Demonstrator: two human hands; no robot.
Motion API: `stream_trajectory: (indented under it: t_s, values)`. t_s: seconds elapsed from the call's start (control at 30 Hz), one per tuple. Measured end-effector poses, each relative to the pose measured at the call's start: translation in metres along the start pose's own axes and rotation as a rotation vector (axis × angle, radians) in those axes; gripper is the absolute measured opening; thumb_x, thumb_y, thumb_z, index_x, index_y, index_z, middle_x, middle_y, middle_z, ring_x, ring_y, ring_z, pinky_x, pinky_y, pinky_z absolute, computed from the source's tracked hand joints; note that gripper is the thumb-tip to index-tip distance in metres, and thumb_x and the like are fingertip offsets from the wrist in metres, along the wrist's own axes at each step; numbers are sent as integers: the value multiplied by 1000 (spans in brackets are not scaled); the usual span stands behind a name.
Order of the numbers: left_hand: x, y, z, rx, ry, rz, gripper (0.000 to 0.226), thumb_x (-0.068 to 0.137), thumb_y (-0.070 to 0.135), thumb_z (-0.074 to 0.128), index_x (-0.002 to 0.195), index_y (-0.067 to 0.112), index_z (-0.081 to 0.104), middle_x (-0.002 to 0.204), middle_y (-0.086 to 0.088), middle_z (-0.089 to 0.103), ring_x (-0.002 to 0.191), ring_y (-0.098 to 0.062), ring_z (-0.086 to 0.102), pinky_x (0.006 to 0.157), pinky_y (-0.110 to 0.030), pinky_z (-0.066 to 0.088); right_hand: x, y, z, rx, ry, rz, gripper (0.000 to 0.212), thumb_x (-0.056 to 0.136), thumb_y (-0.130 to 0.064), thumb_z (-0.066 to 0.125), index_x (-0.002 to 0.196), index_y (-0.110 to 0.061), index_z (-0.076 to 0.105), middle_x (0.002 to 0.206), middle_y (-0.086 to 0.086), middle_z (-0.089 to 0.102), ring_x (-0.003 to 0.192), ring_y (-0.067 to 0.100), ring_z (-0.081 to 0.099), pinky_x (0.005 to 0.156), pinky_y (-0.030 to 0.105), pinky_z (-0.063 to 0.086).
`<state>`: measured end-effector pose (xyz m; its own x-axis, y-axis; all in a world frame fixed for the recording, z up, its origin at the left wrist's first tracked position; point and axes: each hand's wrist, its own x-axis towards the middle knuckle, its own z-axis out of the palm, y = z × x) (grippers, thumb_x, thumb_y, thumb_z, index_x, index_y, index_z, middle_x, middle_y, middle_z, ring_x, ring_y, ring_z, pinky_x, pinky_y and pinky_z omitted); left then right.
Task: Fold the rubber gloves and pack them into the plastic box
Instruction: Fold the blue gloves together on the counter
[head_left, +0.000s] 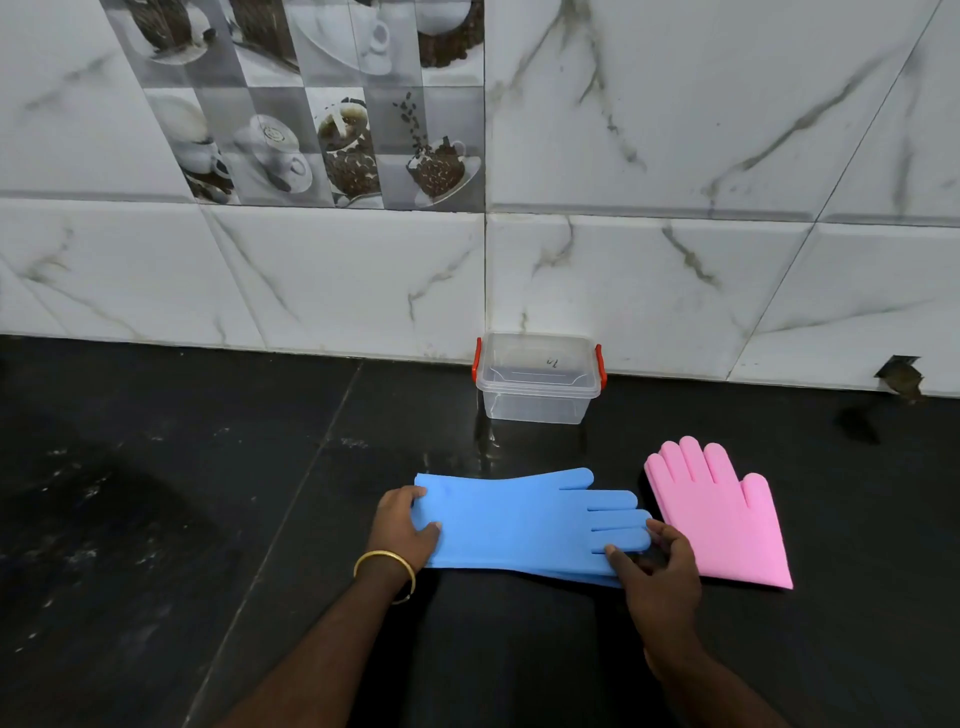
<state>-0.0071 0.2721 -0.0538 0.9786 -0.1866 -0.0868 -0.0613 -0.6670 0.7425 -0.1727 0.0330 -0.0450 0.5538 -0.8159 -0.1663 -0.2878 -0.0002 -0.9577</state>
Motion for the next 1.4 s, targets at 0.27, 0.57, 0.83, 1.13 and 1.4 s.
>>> stream_trajectory:
  t_s: [0.27, 0.57, 0.83, 1.13, 1.4]
  values:
    - [8, 12, -13, 153, -16, -206, 67, 67, 26, 82, 126, 10, 54, 130, -10, 51, 116, -29, 54, 99, -36, 46, -30, -14, 38, -250, -73, -452, 55, 82, -11, 76, 129, -24, 51, 131, -7, 52, 122, 14, 49, 103, 38, 44]
    - [36, 22, -27, 111, -225, -410, 76, 54, 14, 89, 119, 2, 53, 122, -16, 61, 112, -33, 61, 91, -38, 53, -26, -43, 143, -201, -458, -270, 70, 96, -25, 61, 154, -17, 22, 156, 1, 29, 143, 15, 31, 119, 36, 28]
    - [53, 27, -25, 0, -380, -403, 57, 70, 24, 82, 117, 1, 60, 111, -15, 67, 97, -29, 66, 85, -36, 55, -24, -28, 160, -298, -439, -204, 65, 97, -23, 59, 152, -15, 26, 153, 5, 34, 128, 5, 36, 107, 20, 29]
    - [52, 27, -35, -251, -299, -286, 33, 69, 0, 72, 97, 5, 55, 101, -17, 64, 80, -25, 63, 63, -33, 55, -26, -37, 161, -289, -349, -173, 52, 93, -9, 61, 142, -13, 43, 144, 5, 48, 131, 16, 48, 109, 28, 39]
    - [41, 81, -35, -520, -418, -262, 43, 76, -5, 59, 108, 21, 47, 104, -18, 56, 77, -30, 63, 40, -25, 48, -59, -46, 122, -218, -343, -222, 58, 86, -11, 65, 129, -41, 42, 135, -15, 50, 113, 3, 57, 80, 12, 51]
